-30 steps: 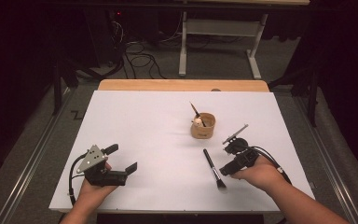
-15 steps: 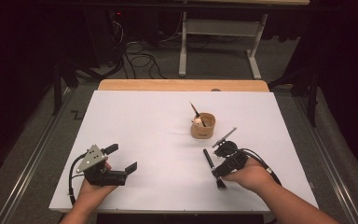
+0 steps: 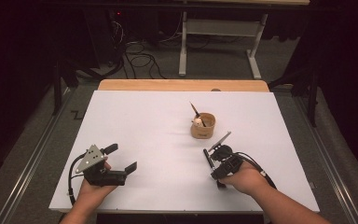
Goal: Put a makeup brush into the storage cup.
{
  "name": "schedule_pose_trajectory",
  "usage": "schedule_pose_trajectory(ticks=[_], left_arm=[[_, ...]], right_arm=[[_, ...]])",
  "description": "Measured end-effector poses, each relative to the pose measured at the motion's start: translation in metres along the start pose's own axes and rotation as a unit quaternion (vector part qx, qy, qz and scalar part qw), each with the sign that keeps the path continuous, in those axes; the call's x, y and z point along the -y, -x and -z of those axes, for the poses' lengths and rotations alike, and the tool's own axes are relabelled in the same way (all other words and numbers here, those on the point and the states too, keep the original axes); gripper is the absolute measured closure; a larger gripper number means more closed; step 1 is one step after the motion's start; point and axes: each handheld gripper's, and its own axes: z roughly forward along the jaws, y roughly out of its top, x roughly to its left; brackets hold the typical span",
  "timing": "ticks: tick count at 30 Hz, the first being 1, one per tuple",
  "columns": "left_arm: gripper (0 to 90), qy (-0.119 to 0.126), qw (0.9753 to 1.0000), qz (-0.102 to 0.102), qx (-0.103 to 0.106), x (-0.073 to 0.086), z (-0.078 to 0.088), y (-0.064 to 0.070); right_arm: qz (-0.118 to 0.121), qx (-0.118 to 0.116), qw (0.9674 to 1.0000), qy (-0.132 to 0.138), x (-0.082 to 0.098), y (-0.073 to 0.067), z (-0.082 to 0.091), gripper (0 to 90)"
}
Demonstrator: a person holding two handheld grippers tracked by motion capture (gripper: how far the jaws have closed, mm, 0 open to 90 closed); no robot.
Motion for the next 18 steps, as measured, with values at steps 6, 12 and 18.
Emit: schedule_pose_trajectory(ticks=[6, 12, 18], left_arm=[[0.4, 0.000, 1.0000, 0.000, 0.000, -0.0002, 0.0003, -0.0001], [0.3, -0.001, 1.0000, -0.001, 0.000, -0.0004, 0.0009, -0.0008], [0.4, 0.003, 1.0000, 0.001, 0.000, -0.0005, 0.0008, 0.0002]], right_arm=[[0.001, 0.000, 1.0000, -0.002, -0.0024, -0.0017, -0.0013, 70.5], [0.002, 0.004, 0.9999, -0.011, -0.0038, -0.0019, -0.0037, 72.0], [0.009, 0.009, 0.9997, -0.019, -0.0053, -0.0002, -0.0043, 77.3]])
